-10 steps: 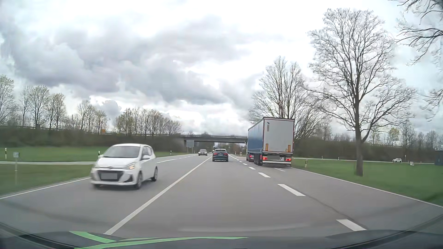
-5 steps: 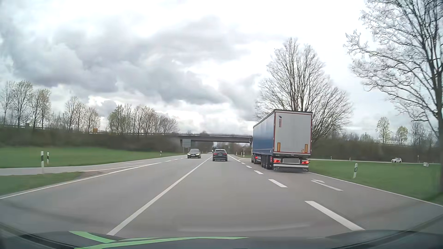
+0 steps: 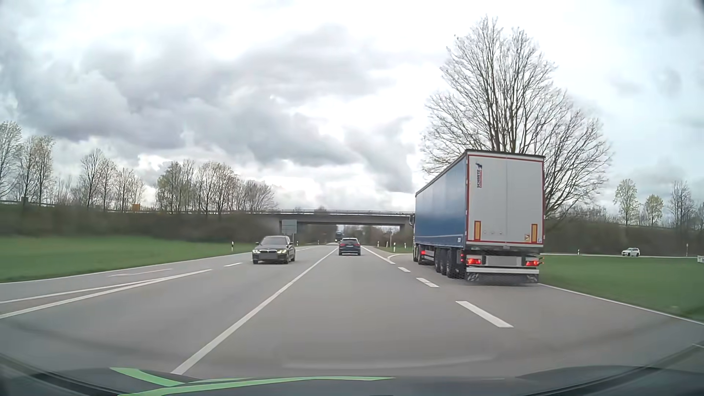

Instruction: Follow the waypoints while adhering to traffic rules and regulations

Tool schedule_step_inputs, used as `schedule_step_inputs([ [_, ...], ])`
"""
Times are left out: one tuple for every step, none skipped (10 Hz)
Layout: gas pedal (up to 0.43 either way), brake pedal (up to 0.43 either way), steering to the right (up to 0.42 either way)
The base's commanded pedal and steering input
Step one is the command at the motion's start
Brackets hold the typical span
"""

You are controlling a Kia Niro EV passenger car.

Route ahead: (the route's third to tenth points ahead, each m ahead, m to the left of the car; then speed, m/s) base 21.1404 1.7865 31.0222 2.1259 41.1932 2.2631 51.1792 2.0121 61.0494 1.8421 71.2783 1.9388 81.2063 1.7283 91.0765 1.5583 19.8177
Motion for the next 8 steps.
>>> schedule_step_inputs([
  [0.311, 0.0, 0.002],
  [0.311, 0.0, 0.002],
  [0.311, 0.0, 0.002],
  [0.311, 0.0, 0.002],
  [0.311, 0.0, 0.003],
  [0.311, 0.0, 0.003],
  [0.311, 0.0, 0.003],
  [0.311, 0.0, 0.003],
])
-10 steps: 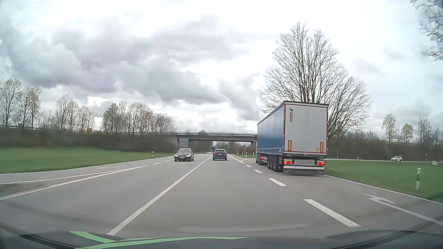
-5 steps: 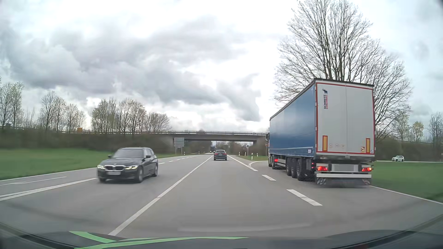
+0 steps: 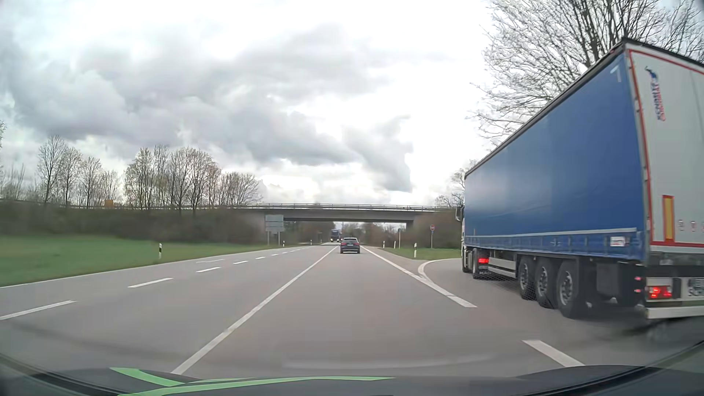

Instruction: Follow the waypoints while adhering to traffic rules and regulations

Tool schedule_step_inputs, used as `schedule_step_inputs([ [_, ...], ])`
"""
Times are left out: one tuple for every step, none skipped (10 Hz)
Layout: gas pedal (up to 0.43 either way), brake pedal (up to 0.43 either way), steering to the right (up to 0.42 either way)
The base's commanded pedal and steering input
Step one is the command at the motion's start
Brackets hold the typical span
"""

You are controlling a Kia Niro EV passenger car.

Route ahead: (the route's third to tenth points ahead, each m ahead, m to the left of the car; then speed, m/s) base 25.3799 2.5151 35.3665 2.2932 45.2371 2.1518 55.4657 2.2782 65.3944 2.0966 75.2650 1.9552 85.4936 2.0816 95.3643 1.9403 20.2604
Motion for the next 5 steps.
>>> schedule_step_inputs([
  [0.311, 0.0, 0.003],
  [0.311, 0.0, 0.003],
  [0.311, 0.0, 0.003],
  [0.311, 0.0, 0.003],
  [0.311, 0.0, 0.003],
])
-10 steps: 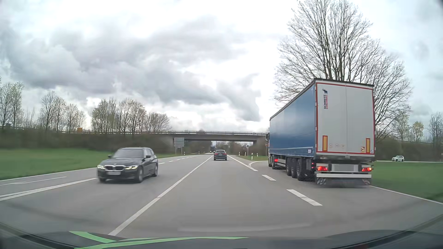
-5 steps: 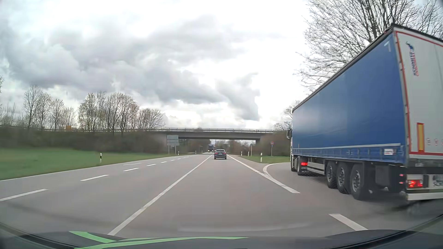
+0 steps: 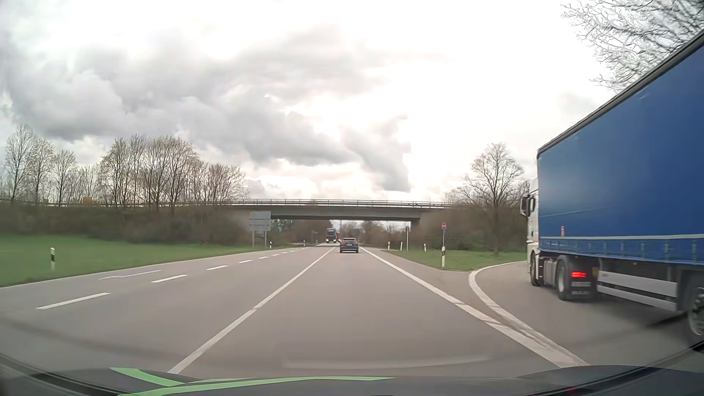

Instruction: Follow the waypoints while adhering to traffic rules and regulations

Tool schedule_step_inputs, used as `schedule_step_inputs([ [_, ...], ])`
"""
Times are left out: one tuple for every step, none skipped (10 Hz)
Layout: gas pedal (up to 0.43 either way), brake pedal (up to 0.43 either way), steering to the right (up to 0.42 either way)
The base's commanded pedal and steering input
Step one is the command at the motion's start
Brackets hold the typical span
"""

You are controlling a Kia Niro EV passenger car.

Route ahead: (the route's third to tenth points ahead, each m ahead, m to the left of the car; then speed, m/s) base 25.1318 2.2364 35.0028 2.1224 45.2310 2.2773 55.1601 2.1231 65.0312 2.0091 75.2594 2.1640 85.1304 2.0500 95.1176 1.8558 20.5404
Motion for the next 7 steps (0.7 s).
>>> schedule_step_inputs([
  [0.311, 0.0, 0.003],
  [0.311, 0.0, 0.003],
  [0.311, 0.0, 0.003],
  [0.311, 0.0, 0.002],
  [0.311, 0.0, 0.002],
  [0.311, 0.0, 0.002],
  [0.311, 0.0, 0.002],
])
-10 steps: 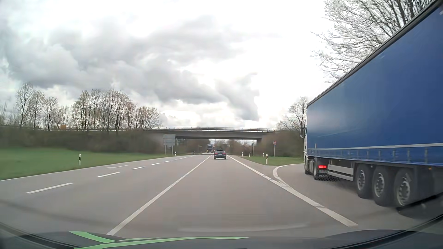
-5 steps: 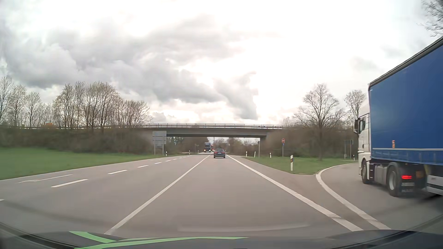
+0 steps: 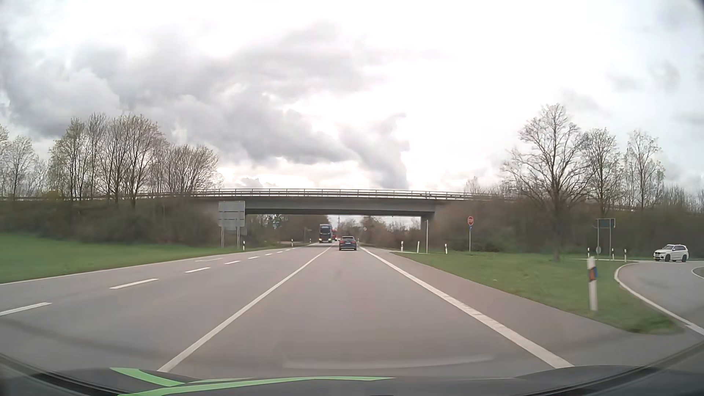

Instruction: Follow the waypoints while adhering to traffic rules and regulations

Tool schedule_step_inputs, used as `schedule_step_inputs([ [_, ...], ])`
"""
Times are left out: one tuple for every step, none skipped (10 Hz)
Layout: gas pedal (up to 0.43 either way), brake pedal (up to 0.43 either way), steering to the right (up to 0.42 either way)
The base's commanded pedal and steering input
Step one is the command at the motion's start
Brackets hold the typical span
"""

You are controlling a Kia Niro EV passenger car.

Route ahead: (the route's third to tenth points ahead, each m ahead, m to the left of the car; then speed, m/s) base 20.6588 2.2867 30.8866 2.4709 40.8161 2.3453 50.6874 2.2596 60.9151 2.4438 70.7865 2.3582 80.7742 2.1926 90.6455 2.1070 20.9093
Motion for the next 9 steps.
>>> schedule_step_inputs([
  [0.311, 0.0, 0.002],
  [0.311, 0.0, 0.002],
  [0.311, 0.0, 0.002],
  [0.311, 0.0, 0.002],
  [0.311, 0.0, 0.001],
  [0.311, 0.0, 0.001],
  [0.299, 0.0, 0.001],
  [0.299, 0.0, 0.001],
  [0.299, 0.0, 0.001],
])
